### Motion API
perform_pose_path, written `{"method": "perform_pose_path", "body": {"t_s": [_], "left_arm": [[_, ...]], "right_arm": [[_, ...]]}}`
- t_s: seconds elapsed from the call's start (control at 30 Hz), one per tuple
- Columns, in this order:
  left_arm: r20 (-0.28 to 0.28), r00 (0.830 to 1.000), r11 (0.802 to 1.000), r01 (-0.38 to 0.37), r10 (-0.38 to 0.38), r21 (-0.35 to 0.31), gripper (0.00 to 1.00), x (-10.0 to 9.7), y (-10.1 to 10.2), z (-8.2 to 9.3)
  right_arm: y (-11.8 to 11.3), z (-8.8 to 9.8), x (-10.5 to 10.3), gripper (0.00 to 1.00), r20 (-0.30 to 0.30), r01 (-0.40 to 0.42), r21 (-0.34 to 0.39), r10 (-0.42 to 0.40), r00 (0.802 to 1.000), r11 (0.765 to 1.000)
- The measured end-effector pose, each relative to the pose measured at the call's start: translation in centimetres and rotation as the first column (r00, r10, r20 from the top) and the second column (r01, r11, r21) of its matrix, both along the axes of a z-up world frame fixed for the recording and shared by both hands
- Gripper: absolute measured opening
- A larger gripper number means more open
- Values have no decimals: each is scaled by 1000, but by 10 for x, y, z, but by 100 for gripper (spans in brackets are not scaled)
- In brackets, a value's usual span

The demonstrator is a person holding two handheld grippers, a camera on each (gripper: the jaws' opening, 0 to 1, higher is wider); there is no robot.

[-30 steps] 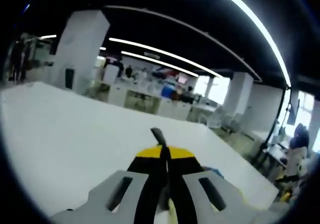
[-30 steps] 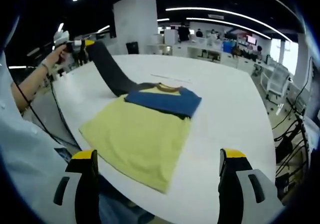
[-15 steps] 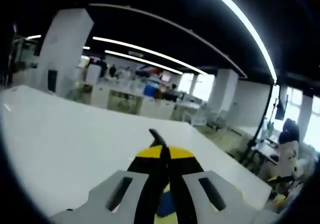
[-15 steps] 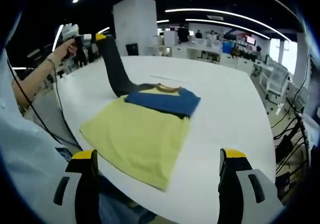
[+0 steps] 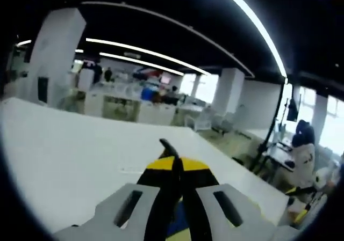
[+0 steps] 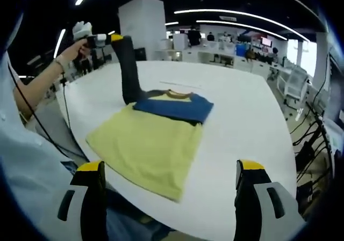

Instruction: Fold the garment on the visible template until the final outline fits inside the template.

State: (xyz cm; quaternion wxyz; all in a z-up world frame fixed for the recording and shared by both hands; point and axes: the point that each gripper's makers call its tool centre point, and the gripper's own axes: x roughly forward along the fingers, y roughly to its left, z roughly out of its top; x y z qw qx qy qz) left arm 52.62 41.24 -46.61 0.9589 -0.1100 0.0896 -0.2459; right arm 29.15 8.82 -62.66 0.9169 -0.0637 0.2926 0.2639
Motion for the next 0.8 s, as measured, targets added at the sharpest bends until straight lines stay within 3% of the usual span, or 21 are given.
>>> {"method": "perform_pose_path", "body": {"t_s": [0.47, 0.8], "left_arm": [[-20, 996, 997, 82, -81, 6, 0, 10, -49, -10], [-53, 992, 993, 114, -112, 26, 0, 17, -76, -28]], "right_arm": [[-3, 2, 5, 100, 6, -16, 4, 16, 1000, 1000], [-10, 0, 5, 100, 4, -6, 4, 6, 1000, 1000]]}}
